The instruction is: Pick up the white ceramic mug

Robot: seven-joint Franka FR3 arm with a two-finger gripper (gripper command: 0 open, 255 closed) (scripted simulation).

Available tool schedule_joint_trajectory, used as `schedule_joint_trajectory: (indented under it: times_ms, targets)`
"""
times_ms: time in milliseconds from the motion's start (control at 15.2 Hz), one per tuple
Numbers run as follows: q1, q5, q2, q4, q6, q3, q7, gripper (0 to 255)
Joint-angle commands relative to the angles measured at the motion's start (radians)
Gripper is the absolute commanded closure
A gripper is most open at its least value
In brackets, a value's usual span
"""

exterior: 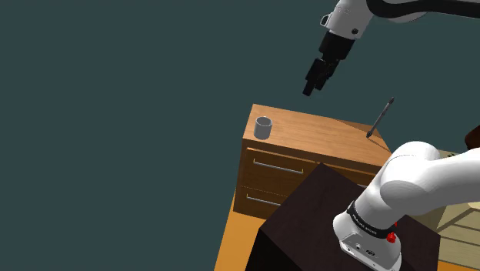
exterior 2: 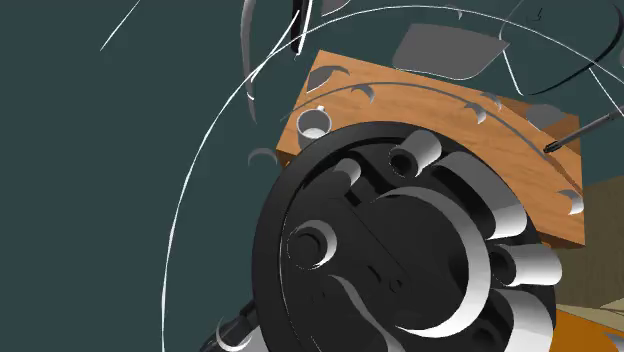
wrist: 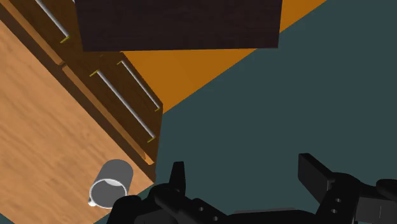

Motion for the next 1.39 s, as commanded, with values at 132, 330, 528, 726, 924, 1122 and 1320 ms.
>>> schedule_joint_trajectory:
  times_ms: [132, 330, 528, 726, 924, 1122, 1320]
  targets:
    - [-0.005, -0.011, 0.048, -0.019, 0.059, -0.011, -0.019, 0]
    - [-0.012, -0.027, 0.128, -0.037, 0.147, -0.029, -0.046, 0]
    - [-0.018, -0.04, 0.217, -0.044, 0.233, -0.046, -0.073, 0]
    - [-0.024, -0.05, 0.315, -0.038, 0.316, -0.064, -0.099, 0]
    - [-0.029, -0.056, 0.419, -0.021, 0.394, -0.081, -0.124, 0]
    - [-0.034, -0.057, 0.529, 0.008, 0.466, -0.097, -0.15, 0]
    - [-0.038, -0.054, 0.642, 0.049, 0.529, -0.112, -0.176, 0]
